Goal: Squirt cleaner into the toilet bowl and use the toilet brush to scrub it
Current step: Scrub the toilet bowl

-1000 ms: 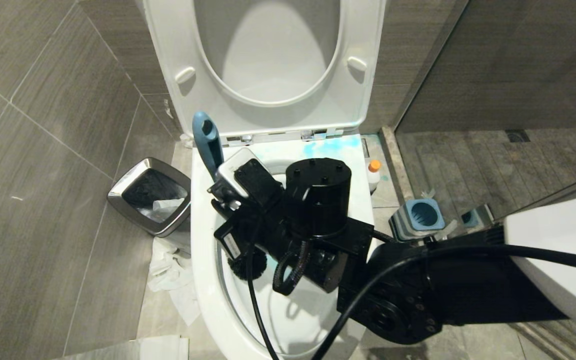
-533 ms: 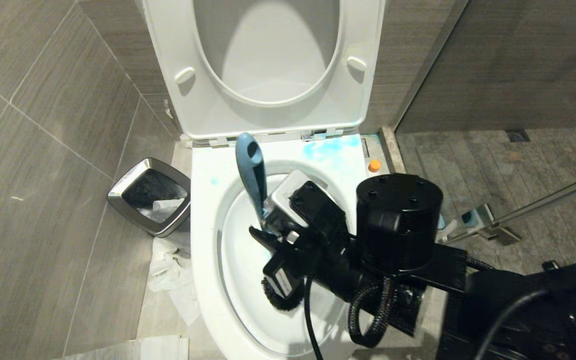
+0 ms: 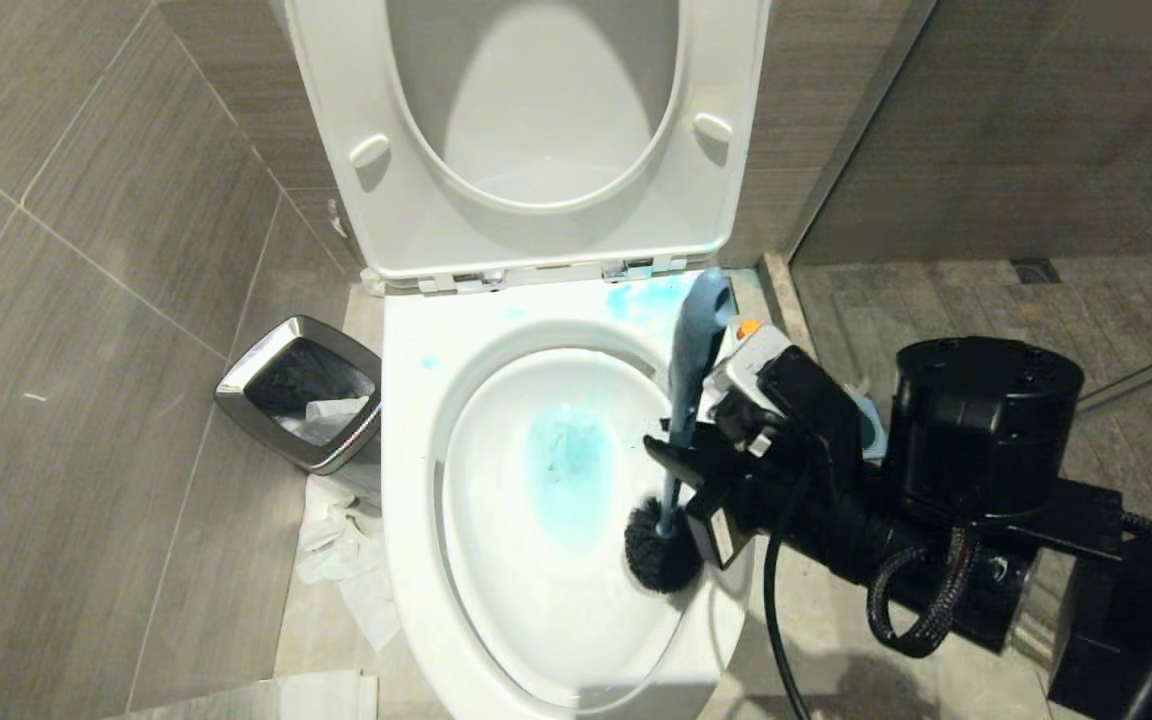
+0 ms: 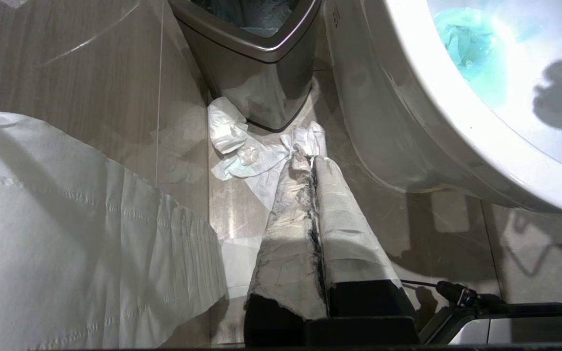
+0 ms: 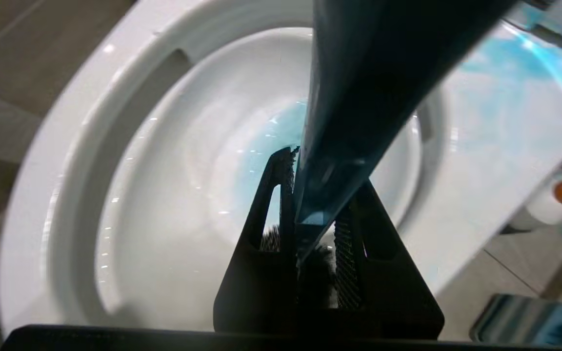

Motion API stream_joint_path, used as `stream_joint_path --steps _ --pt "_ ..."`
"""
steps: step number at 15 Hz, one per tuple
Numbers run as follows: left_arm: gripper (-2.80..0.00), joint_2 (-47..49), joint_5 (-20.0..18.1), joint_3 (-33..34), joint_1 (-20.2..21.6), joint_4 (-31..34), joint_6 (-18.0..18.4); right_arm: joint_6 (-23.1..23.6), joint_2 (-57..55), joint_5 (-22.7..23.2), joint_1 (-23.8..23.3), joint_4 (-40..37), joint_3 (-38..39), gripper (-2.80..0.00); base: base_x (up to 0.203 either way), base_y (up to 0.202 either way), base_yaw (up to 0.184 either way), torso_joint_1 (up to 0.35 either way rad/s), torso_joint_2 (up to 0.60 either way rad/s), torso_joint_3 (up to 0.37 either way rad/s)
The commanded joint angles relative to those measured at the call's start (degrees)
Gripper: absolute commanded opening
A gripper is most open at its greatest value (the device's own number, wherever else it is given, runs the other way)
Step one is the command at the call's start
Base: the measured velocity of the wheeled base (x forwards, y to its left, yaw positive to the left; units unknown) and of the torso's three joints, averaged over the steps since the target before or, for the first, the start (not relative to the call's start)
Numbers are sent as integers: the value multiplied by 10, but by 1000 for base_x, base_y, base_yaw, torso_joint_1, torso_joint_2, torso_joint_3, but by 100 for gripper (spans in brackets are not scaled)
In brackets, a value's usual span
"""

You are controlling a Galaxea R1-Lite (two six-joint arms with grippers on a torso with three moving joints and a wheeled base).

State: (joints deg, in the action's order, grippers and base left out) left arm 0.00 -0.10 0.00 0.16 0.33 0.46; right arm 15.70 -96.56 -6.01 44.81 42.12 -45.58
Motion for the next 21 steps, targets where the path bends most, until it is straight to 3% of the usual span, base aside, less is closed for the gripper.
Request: stream_joint_path --steps 1,15,21 --pt "-280 1 0 0 0 0 0 2 2 -1 -32 2 -19 -280 0 0 0 0 0 0" --pt "-280 1 0 0 0 0 1 6 -319 -1 -52 6 -411 -280 0 0 0 0 0 0" --pt "-280 1 0 0 0 0 0 6 -351 -1 19 6 -466 -280 0 0 0 0 0 0"
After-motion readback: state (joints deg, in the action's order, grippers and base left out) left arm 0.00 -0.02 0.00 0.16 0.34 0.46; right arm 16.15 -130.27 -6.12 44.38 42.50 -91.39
